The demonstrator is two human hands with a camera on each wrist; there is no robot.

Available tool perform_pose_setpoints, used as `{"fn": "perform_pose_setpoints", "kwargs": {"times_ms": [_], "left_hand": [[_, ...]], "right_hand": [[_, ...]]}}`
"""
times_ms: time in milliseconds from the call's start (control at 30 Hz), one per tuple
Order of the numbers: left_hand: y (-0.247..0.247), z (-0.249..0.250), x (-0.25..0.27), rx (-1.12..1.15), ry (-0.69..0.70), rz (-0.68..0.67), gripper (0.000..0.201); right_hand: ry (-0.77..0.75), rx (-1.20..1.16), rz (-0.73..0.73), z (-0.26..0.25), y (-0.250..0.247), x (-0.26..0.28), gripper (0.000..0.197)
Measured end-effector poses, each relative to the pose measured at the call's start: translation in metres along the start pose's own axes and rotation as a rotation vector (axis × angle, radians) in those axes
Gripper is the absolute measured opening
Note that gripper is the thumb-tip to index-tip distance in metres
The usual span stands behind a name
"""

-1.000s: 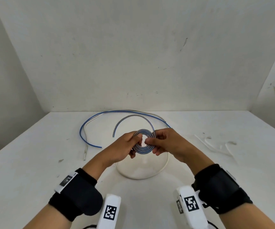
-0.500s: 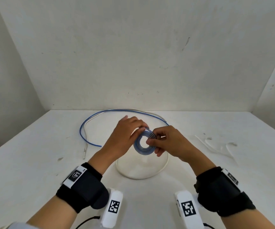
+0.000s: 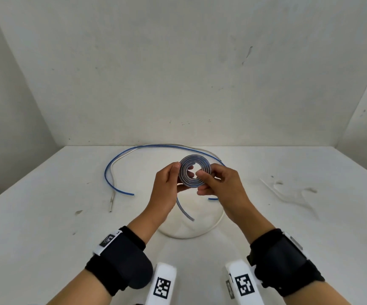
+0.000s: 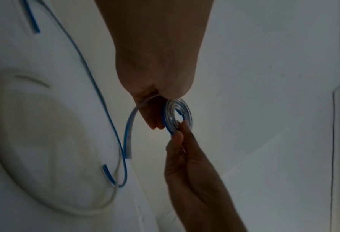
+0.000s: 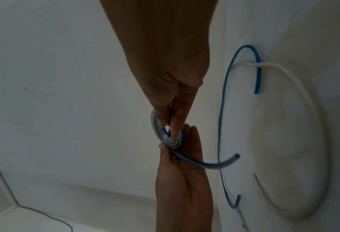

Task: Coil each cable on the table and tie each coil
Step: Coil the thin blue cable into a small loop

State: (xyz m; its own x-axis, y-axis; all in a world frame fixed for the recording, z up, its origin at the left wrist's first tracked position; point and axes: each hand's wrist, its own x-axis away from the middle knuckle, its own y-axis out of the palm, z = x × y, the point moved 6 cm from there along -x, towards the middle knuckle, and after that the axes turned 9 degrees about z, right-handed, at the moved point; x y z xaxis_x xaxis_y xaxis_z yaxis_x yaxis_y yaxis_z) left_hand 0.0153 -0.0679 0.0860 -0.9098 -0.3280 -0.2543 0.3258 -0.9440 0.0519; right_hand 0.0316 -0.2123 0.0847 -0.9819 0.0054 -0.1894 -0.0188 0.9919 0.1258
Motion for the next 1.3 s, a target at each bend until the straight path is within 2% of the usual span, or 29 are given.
{"fn": "perform_pose_setpoints", "kwargs": {"times_ms": [200, 333, 400, 600, 700, 800, 867, 967, 1133, 1233, 1300], "left_hand": [[0.015, -0.014, 0.016, 0.310, -0.187, 0.067, 0.039], [0.027, -0.024, 0.027, 0.544, -0.324, 0.101, 0.041], [0.028, -0.028, 0.029, 0.610, -0.345, 0.141, 0.038], [0.016, -0.028, 0.022, 0.411, -0.256, 0.133, 0.035], [0.006, -0.030, 0.014, 0.163, -0.190, 0.043, 0.032], [-0.006, -0.028, 0.010, -0.102, -0.163, -0.047, 0.033], [-0.010, -0.023, 0.012, -0.208, -0.172, -0.172, 0.034], [-0.010, -0.014, 0.021, -0.243, -0.211, -0.393, 0.032], [-0.009, -0.008, 0.028, -0.284, -0.287, -0.577, 0.036], [-0.011, -0.010, 0.027, -0.300, -0.305, -0.618, 0.039], [-0.010, -0.007, 0.026, -0.291, -0.254, -0.554, 0.035]], "right_hand": [[0.073, -0.202, 0.128, 0.021, 0.007, 0.008, 0.022], [0.119, -0.281, 0.177, 0.031, 0.014, 0.012, 0.016], [0.146, -0.271, 0.165, 0.037, 0.018, 0.015, 0.014], [0.138, -0.062, 0.075, 0.039, 0.013, 0.016, 0.019], [0.110, 0.064, -0.038, 0.032, 0.010, 0.013, 0.015], [0.076, 0.191, -0.038, 0.024, -0.001, 0.003, 0.018], [0.056, 0.277, -0.091, 0.017, -0.005, -0.003, 0.018], [0.060, 0.391, -0.278, 0.009, -0.001, -0.002, 0.015], [0.135, 0.483, -0.553, 0.004, 0.006, 0.006, 0.007], [0.096, 0.507, -0.562, 0.004, 0.010, 0.008, 0.006], [0.064, 0.482, -0.498, 0.004, 0.009, 0.007, 0.009]]}}
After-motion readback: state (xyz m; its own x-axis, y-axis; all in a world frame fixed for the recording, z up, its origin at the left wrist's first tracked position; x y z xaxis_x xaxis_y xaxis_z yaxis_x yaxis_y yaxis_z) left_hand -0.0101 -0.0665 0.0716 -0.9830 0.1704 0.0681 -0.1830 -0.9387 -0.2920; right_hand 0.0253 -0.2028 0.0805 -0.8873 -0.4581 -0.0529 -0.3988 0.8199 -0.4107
